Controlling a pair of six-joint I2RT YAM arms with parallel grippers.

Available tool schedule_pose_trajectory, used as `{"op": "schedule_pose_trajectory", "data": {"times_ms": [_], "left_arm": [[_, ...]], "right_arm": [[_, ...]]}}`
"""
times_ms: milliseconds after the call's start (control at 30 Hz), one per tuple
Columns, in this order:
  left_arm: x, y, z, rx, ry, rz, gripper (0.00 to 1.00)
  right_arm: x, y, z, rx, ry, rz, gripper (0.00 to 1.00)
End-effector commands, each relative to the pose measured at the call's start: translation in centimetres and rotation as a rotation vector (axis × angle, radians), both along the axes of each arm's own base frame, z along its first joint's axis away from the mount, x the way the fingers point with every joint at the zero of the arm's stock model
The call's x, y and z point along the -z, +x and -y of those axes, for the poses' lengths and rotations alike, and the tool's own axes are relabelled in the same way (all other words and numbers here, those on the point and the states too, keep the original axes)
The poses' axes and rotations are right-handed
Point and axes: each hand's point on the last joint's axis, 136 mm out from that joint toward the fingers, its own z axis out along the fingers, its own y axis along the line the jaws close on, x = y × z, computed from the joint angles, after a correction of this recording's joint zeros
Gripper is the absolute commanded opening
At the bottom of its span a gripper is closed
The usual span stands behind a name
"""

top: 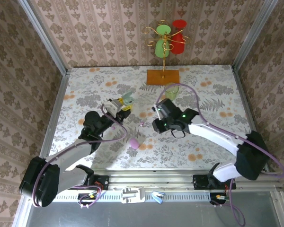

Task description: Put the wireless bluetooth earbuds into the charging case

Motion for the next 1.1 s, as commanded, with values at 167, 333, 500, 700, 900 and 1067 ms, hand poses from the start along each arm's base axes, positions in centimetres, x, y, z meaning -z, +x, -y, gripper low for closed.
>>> {"op": "schedule_pose_trajectory", "data": {"times_ms": [167,333,500,700,900,1067], "left_arm": [[-1.7,-2.7,3.4,0.255,0.005,0.115,0.1],[-1.0,-3.5,4.6,0.331,0.011,0.095,0.1],[-1.0,-4.8,5.6,0.423,-0.005,0.074,0.1],[-1.6,-5.4,5.7,0.467,-0.03,0.066,0.11],[-2.1,-5.8,5.8,0.495,-0.042,0.066,0.11],[-2.0,-5.9,5.8,0.497,-0.04,0.064,0.11]], "right_arm": [[-10.2,-0.5,-2.0,-0.065,0.553,0.052,0.21],[-13.5,-0.4,-2.7,-0.11,0.693,0.085,0.21],[-15.0,0.2,-3.7,-0.141,0.758,0.098,0.21],[-14.9,0.6,-4.3,-0.156,0.765,0.088,0.21],[-14.2,0.9,-4.0,-0.137,0.738,0.095,0.21],[-13.6,1.1,-3.5,-0.115,0.708,0.099,0.21]]}}
